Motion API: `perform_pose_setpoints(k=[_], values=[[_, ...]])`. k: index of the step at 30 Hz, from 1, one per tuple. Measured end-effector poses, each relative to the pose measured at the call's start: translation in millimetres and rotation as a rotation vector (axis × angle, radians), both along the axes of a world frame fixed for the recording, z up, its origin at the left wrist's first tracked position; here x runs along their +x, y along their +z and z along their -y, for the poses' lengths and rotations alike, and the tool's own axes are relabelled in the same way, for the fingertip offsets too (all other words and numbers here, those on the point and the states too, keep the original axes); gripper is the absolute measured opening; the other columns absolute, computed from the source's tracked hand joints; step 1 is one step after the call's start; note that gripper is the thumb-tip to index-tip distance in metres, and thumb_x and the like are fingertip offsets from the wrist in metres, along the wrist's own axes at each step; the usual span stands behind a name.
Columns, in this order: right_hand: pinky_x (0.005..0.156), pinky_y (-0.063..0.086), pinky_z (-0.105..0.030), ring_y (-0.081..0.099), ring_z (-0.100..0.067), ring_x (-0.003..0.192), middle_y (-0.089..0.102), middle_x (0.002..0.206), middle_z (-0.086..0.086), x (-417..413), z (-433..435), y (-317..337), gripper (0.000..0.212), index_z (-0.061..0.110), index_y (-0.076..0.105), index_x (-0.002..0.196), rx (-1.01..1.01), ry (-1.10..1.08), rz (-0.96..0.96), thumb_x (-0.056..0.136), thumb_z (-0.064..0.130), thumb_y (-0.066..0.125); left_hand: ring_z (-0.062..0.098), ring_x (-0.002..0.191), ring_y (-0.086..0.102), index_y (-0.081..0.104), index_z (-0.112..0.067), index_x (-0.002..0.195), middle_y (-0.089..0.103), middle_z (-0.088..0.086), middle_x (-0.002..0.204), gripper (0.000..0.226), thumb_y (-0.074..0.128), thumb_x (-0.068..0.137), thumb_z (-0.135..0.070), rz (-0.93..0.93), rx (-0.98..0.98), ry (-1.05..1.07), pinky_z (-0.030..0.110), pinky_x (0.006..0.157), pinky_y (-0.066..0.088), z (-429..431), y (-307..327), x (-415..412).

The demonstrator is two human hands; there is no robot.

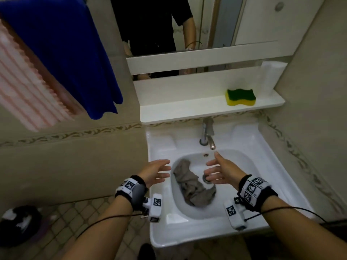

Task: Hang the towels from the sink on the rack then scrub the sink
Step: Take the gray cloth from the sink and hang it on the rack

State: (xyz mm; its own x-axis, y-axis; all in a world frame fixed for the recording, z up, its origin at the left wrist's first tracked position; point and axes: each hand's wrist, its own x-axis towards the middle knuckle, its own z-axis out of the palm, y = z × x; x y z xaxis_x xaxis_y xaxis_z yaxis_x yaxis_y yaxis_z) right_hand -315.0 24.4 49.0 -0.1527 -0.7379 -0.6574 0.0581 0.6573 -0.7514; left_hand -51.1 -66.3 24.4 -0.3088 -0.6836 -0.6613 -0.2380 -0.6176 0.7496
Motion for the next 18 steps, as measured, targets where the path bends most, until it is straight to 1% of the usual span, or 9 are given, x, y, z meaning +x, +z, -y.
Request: perform_pose_setpoints(k=[3,6,8,10,12,13,15,16,18], values=[[0.077,0.056,-0.039,0.074,-0.025,0.079,0.077,0.095,-0.011,-11,-8,-21,0.063,0.010,0.062,0.112,0.026,-0.020,0.003,0.096,0.064,0.032,0.021,0.091,0.069,0.070,-0.023,0.110,0.072,0.001,0.111,0.025,0.062,0.091,-0.037,0.067,-0.006,-0.044,0.029,0.074,0.052,-4,-25,-20],[0.075,0.058,-0.039,0.074,-0.029,0.088,0.077,0.098,-0.014,-16,-18,-37,0.064,0.009,0.062,0.112,0.023,-0.138,0.160,0.097,0.064,0.031,0.024,0.097,0.066,0.069,-0.019,0.110,0.071,0.003,0.111,0.025,0.065,0.090,-0.034,0.105,-0.012,-0.058,0.036,0.082,0.052,-3,-48,-39],[0.080,0.058,-0.042,0.074,-0.031,0.091,0.075,0.103,-0.017,-23,-23,-47,0.066,0.007,0.061,0.113,0.007,-0.238,0.258,0.097,0.064,0.031,0.025,0.097,0.064,0.068,-0.015,0.110,0.069,0.008,0.112,0.023,0.065,0.091,-0.027,0.145,-0.009,-0.057,0.036,0.084,0.050,0,-64,-57],[0.090,0.055,-0.046,0.072,-0.032,0.098,0.074,0.107,-0.019,-27,-26,-55,0.068,0.007,0.061,0.115,-0.011,-0.305,0.320,0.096,0.065,0.030,0.028,0.098,0.062,0.069,-0.011,0.108,0.067,0.015,0.114,0.020,0.064,0.091,-0.019,0.188,-0.053,-0.048,0.037,0.086,0.049,4,-78,-72],[0.095,0.053,-0.048,0.071,-0.032,0.102,0.074,0.109,-0.018,-33,-31,-64,0.069,0.008,0.062,0.115,-0.012,-0.358,0.346,0.096,0.066,0.029,0.034,0.112,0.062,0.069,-0.005,0.116,0.065,0.021,0.125,0.027,0.065,0.090,-0.014,0.262,-0.135,-0.067,0.042,0.100,0.049,7,-94,-89],[0.094,0.053,-0.047,0.070,-0.031,0.103,0.074,0.109,-0.017,-35,-32,-68,0.069,0.009,0.063,0.114,-0.008,-0.373,0.351,0.096,0.066,0.028,0.035,0.118,0.060,0.068,-0.004,0.119,0.064,0.019,0.128,0.030,0.066,0.090,-0.012,0.304,-0.182,-0.086,0.042,0.104,0.046,9,-100,-95],[0.087,0.056,-0.043,0.070,-0.030,0.103,0.074,0.110,-0.015,-40,-41,-80,0.066,0.010,0.063,0.115,0.011,-0.408,0.361,0.097,0.064,0.030,0.032,0.120,0.058,0.066,-0.006,0.122,0.063,0.013,0.129,0.031,0.063,0.092,-0.014,0.379,-0.258,-0.138,0.034,0.104,0.044,10,-111,-109],[0.084,0.056,-0.041,0.070,-0.029,0.104,0.074,0.110,-0.014,-41,-45,-85,0.062,0.010,0.063,0.115,0.022,-0.420,0.366,0.098,0.061,0.032,0.032,0.117,0.058,0.066,-0.007,0.122,0.063,0.012,0.128,0.031,0.063,0.092,-0.016,0.419,-0.287,-0.154,0.032,0.101,0.044,10,-116,-114],[0.082,0.056,-0.039,0.070,-0.027,0.102,0.075,0.107,-0.011,-43,-54,-95,0.050,0.012,0.063,0.112,0.049,-0.446,0.357,0.099,0.054,0.041,0.033,0.109,0.061,0.063,-0.006,0.124,0.065,0.016,0.123,0.040,0.068,0.087,-0.021,0.476,-0.308,-0.187,0.038,0.095,0.050,11,-126,-121]])
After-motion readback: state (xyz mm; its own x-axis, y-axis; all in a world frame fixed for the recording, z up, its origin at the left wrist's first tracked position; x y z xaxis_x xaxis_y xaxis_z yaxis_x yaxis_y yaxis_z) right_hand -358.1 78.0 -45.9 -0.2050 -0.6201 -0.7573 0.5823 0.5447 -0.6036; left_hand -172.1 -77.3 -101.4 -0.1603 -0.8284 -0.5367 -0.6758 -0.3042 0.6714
